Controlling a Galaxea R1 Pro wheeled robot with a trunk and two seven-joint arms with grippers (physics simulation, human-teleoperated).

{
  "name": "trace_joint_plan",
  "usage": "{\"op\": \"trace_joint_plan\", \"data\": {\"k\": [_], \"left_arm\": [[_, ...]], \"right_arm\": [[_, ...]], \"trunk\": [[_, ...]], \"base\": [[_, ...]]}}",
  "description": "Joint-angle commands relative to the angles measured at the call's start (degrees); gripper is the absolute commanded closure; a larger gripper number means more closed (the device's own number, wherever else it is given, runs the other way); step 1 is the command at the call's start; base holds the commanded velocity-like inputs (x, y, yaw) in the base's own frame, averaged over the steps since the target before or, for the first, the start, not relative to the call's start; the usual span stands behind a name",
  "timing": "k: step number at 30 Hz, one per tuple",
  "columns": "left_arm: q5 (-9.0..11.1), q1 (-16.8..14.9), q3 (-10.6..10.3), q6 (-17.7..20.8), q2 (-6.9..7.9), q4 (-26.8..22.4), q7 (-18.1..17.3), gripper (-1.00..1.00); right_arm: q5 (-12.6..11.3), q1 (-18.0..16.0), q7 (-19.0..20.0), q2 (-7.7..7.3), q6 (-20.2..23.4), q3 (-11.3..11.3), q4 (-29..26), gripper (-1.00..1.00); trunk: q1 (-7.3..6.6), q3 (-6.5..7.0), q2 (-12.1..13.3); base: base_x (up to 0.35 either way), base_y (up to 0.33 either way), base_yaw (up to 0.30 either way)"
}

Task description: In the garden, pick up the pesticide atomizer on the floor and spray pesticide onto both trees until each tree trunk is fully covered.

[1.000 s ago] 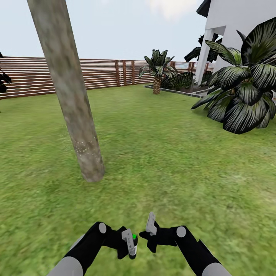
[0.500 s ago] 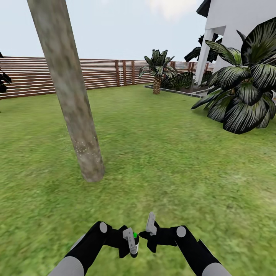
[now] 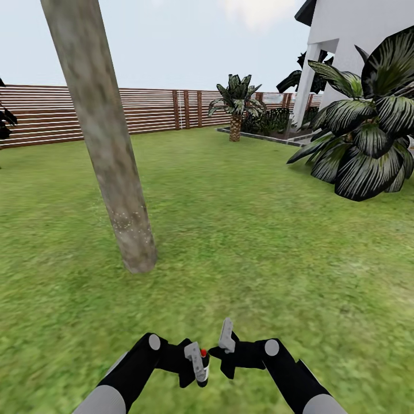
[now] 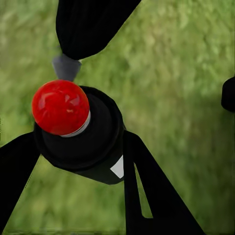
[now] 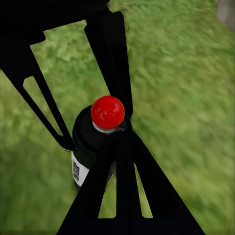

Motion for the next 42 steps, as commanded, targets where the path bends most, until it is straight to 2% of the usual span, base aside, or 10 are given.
{"op": "trace_joint_plan", "data": {"k": [1, 5, 10, 11, 17, 19, 23, 26, 31, 42], "left_arm": [[-0.5, 0.0, 0.0, -0.2, 0.18, 0.1, 0.6, 1.0], [-2.6, 0.0, -0.1, -0.1, 2.52, 0.3, 2.7, 1.0], [-4.3, 0.4, -0.1, -0.2, 9.49, 0.3, 2.9, 1.0], [-4.4, 0.5, -0.1, -0.2, 11.04, 0.3, 2.9, 1.0], [-3.1, 0.7, 3.2, -0.1, 17.08, 0.6, 4.3, 1.0], [-0.6, 1.3, 10.4, -0.2, 17.02, 3.1, 9.2, 1.0], [8.7, 1.6, 25.9, -1.8, 16.79, 13.4, 22.5, 1.0], [15.4, 3.6, 33.2, -10.8, 16.87, 19.9, 33.2, 1.0], [22.1, 9.2, 35.3, -19.8, 16.61, 22.1, 48.5, 1.0], [26.1, 10.7, 36.2, -20.4, 16.97, 24.8, 50.3, 1.0]], "right_arm": [[0.6, 0.0, 0.0, 0.02, -0.4, -0.1, -0.1, 1.0], [0.6, 0.0, 0.0, 0.02, -0.4, -0.1, -0.1, 1.0], [0.7, 0.0, 0.0, 0.02, -0.4, -0.1, 0.0, 1.0], [0.7, 0.0, 0.0, -0.03, -0.5, -0.2, 0.0, -1.0], [0.6, 0.1, -2.0, -1.79, -0.6, -0.7, 1.5, -1.0], [0.3, 0.2, -8.7, -3.72, -0.7, -2.9, 6.6, -1.0], [-0.8, 0.2, -33.7, -4.4, -4.1, -19.4, 21.7, -1.0], [-1.0, 0.3, -46.7, -4.66, -10.9, -24.8, 27.7, -1.0], [-1.1, 3.2, -55.4, -5.23, -22.7, -26.0, 30.4, -1.0], [-1.3, 4.0, -55.8, -5.55, -24.8, -26.2, 30.8, -1.0]], "trunk": [[-0.01, -0.05, 0.0], [-0.01, -0.05, 0.0], [-0.01, -0.05, 0.0], [-0.01, -0.05, 0.0], [-0.01, -0.05, 0.0], [-0.01, -0.05, 0.0], [-0.01, -0.05, 0.0], [-0.01, -0.05, 0.0], [-0.01, -0.05, 0.0], [-0.01, -0.05, 0.0]], "base": [[0.0, 0.0, 0.0], [0.0, 0.0, 0.0], [0.0, 0.0, 0.0], [0.0, 0.0, 0.0], [0.0, 0.0, 0.0], [0.0, 0.0, 0.0], [0.0, 0.0, 0.0], [0.0, 0.0, 0.0], [0.0, 0.0, 0.0], [0.0, 0.0, 0.114]]}}
